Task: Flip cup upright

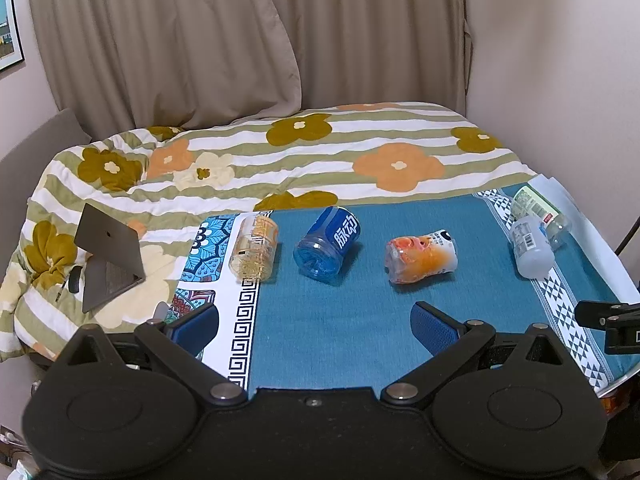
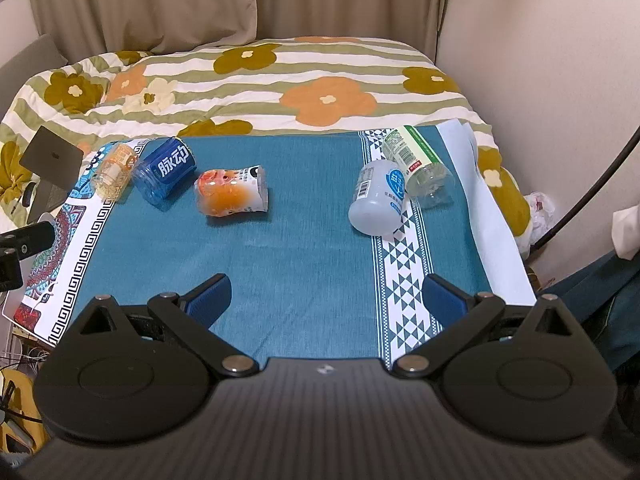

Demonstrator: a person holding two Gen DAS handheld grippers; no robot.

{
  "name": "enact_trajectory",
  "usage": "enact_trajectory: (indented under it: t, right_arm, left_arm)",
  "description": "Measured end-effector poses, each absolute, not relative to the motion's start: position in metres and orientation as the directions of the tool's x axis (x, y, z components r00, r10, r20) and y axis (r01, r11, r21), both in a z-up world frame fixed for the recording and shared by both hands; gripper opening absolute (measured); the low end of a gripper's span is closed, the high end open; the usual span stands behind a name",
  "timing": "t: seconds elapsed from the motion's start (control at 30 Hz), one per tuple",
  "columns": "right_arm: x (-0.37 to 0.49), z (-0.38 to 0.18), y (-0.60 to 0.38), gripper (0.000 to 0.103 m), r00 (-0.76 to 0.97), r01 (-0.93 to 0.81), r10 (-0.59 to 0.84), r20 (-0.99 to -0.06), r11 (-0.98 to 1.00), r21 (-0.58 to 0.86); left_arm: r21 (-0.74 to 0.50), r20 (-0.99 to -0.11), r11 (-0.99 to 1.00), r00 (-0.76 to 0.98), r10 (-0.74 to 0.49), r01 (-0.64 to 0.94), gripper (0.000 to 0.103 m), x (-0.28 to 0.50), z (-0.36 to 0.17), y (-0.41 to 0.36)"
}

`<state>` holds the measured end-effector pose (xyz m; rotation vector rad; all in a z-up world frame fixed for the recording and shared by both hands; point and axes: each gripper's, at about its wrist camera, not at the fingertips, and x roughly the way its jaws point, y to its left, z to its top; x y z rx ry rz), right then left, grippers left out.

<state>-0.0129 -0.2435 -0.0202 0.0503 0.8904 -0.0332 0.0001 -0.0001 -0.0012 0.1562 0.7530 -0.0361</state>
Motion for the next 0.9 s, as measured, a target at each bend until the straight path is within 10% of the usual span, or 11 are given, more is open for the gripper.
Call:
enact_trajectory:
  t: [0.9]
  right_arm:
    - [-0.0134,-0.0207,-0.2438,0.103,0.625,0.049,-0.004,-0.781,0.998,0.034]
  left_arm:
    - [0.13,-0.685,0.987,0.729,0.022,0.092,0.103,-0.0004,0.0005,-0.0002]
